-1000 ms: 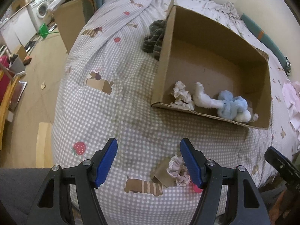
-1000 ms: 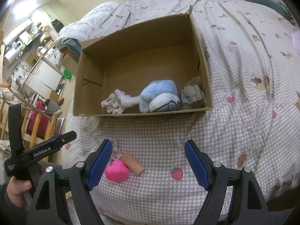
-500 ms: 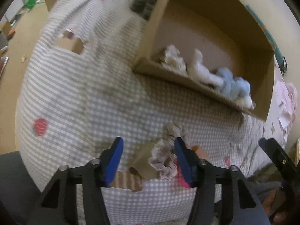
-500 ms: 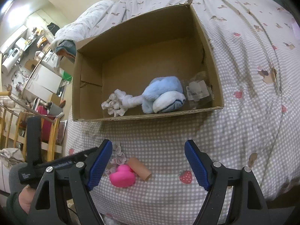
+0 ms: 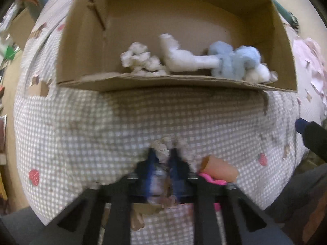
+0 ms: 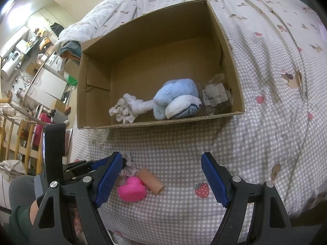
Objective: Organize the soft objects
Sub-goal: 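Grasp the lace scrunchie with the left tool while the right tool grasps the pink duck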
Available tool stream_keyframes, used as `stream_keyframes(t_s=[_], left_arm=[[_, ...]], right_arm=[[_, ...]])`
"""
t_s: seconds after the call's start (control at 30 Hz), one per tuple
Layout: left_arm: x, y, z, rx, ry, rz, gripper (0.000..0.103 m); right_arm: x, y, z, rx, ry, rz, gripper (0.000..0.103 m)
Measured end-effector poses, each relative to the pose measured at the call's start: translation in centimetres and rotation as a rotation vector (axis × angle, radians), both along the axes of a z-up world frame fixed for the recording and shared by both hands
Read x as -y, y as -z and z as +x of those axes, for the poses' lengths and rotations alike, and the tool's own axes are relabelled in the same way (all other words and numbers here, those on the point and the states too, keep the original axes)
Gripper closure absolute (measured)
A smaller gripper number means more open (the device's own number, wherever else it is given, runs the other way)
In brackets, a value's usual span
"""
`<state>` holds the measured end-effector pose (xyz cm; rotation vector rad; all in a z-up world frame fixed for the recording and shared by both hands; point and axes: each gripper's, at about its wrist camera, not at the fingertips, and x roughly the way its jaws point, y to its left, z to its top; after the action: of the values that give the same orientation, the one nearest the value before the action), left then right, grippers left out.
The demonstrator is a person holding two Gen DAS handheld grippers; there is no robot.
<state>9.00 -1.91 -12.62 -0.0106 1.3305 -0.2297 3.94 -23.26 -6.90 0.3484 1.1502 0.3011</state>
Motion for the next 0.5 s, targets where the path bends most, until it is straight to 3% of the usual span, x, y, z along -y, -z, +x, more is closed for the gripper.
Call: stream_keyframes(t_s=[0.27, 0.4, 0.5], left_arm=[[-1.3, -6.4, -0.8, 0.135, -0.058, -0.184, 0.095], [-3.1, -9.4, -1.9, 0.17, -0.112, -0.182, 0.095], [-5.5, -10.0, -2.5, 0.161, -0.146, -0.152, 0.095]], right_arm=[[0.0, 0.4, -0.1, -0.022, -0.017, 0.011, 0.019], [-1.5, 1.3, -0.2, -0.073, -0.102, 0.061, 0.019], [-3.0, 2.2, -0.3, -0.124, -0.174, 0.126, 0.019]])
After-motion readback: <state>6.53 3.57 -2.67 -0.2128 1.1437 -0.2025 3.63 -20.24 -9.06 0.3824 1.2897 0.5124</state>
